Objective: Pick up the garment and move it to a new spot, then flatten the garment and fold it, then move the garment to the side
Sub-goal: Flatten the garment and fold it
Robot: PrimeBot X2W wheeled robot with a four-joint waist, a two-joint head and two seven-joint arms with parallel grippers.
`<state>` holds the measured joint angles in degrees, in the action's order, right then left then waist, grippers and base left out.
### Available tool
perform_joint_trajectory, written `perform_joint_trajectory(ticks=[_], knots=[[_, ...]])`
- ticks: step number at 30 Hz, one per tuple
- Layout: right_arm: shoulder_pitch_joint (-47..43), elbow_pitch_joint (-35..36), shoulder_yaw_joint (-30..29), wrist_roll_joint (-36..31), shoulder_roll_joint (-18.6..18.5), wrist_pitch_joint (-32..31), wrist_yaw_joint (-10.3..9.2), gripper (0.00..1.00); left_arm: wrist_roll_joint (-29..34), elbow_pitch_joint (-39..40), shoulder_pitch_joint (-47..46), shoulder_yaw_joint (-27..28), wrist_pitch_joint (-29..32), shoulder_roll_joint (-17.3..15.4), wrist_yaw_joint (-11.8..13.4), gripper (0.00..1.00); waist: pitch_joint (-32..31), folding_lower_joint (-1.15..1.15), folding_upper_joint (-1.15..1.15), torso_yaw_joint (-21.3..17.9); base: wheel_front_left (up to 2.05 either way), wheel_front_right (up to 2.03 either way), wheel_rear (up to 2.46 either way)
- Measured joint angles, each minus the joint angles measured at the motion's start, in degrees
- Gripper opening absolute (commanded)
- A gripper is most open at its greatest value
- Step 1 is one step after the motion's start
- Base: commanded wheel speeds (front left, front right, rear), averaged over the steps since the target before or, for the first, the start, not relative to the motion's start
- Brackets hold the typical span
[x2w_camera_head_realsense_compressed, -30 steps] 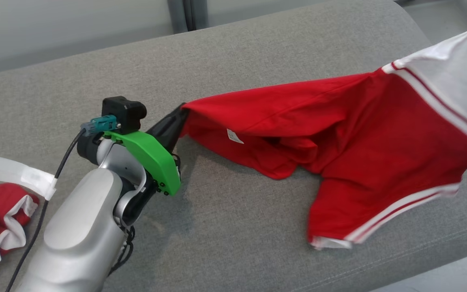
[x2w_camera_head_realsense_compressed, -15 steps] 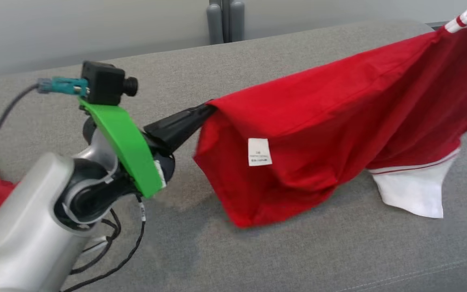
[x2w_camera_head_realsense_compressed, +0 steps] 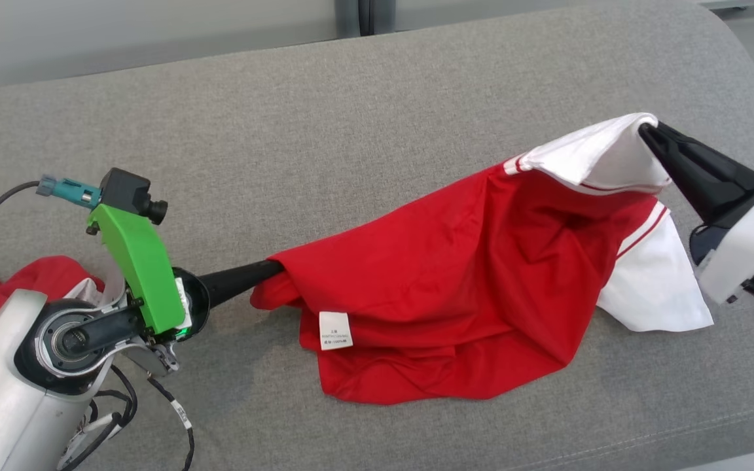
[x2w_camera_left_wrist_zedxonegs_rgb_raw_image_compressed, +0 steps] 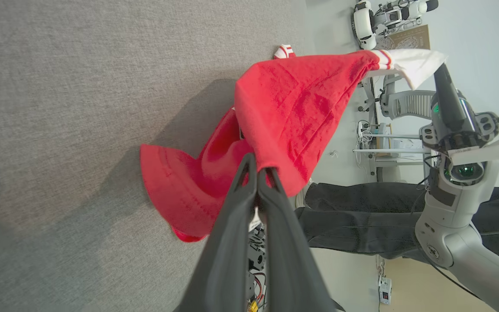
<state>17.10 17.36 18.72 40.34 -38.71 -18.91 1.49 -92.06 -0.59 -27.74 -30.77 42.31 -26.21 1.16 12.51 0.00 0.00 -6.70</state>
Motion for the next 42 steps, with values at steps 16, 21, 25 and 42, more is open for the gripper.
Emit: perform_joint_trajectory(ticks=[16, 21, 25, 42], knots=[[1.2, -14.14, 3.25, -11.25, 8.87, 10.72, -4.7, 0.0, 22.23, -16.02, -7.51, 0.8, -17.58, 3.52, 4.39, 1.0, 7.83, 0.0, 0.0, -5.13, 0.0, 0.0, 0.0], [0.53, -16.89, 2.86, -11.93, 10.33, 13.72, -5.65, 0.0, 23.79, -15.02, -8.32, -1.1, -21.49, 7.42, 3.88, 1.0, 7.81, 0.0, 0.0, -5.01, 0.0, 0.0, 0.0], [-1.25, -19.42, 1.86, -12.21, 11.18, 15.7, -6.57, 0.0, 25.6, -12.1, -8.21, -2.26, -24.94, 8.98, 1.91, 1.0, 7.07, 0.0, 0.0, -3.88, 0.0, 0.0, 0.0], [-3.84, -29.61, -5.76, -15.82, 11.35, 19.25, -8.59, 0.0, 28.29, -9.77, 0.0, -7.75, -30.06, 11.77, 0.05, 1.0, 4.7, 0.0, 0.0, 1.37, 0.0, 0.0, 0.0]])
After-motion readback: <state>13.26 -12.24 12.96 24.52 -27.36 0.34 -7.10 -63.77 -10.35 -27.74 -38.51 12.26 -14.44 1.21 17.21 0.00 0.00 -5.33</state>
